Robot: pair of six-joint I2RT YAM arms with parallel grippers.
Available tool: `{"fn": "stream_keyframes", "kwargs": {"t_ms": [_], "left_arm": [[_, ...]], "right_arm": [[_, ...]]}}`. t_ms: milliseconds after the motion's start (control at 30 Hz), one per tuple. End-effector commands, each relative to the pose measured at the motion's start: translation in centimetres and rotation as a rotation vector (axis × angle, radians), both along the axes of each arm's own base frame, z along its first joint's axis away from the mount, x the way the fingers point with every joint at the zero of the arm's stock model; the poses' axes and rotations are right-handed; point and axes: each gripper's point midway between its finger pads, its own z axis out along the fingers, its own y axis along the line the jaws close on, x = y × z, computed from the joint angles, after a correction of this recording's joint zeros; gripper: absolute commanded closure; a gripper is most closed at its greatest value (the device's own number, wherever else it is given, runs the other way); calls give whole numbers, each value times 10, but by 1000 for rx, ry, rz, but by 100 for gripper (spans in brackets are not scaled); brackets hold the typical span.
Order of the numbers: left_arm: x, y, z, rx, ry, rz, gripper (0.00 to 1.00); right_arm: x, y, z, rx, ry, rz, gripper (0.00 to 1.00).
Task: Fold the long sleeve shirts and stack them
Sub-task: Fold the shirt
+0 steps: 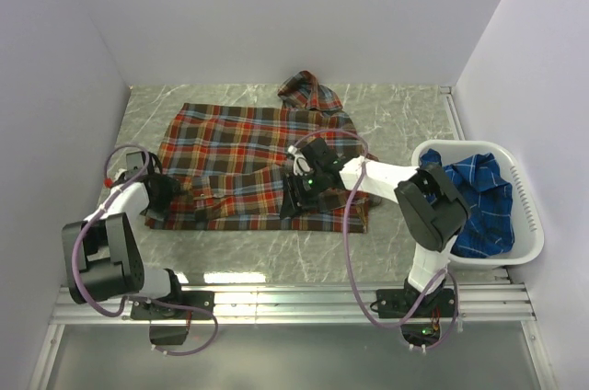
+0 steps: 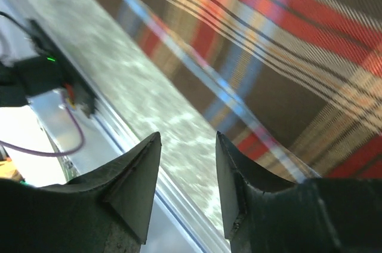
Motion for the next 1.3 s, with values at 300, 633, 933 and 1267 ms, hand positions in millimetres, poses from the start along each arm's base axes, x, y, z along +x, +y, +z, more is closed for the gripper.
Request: {"fn": "stream_keyframes", "kwargs": {"t_ms": [300, 633, 933, 1267], "left_arm": [[-5, -1, -29, -40, 66, 67, 26], [-23, 14, -31, -4, 124, 120, 25], [-24, 22, -15, 7, 111, 129, 24], [31, 16, 95, 251, -149, -139, 2]], "right_arm": [[-24, -70, -49, -187, 118, -91, 52], [-25, -144, -60, -280, 154, -290, 52], [-21, -172, -33, -372, 37, -410, 53], [55, -144, 56, -345, -391, -435, 49]]}}
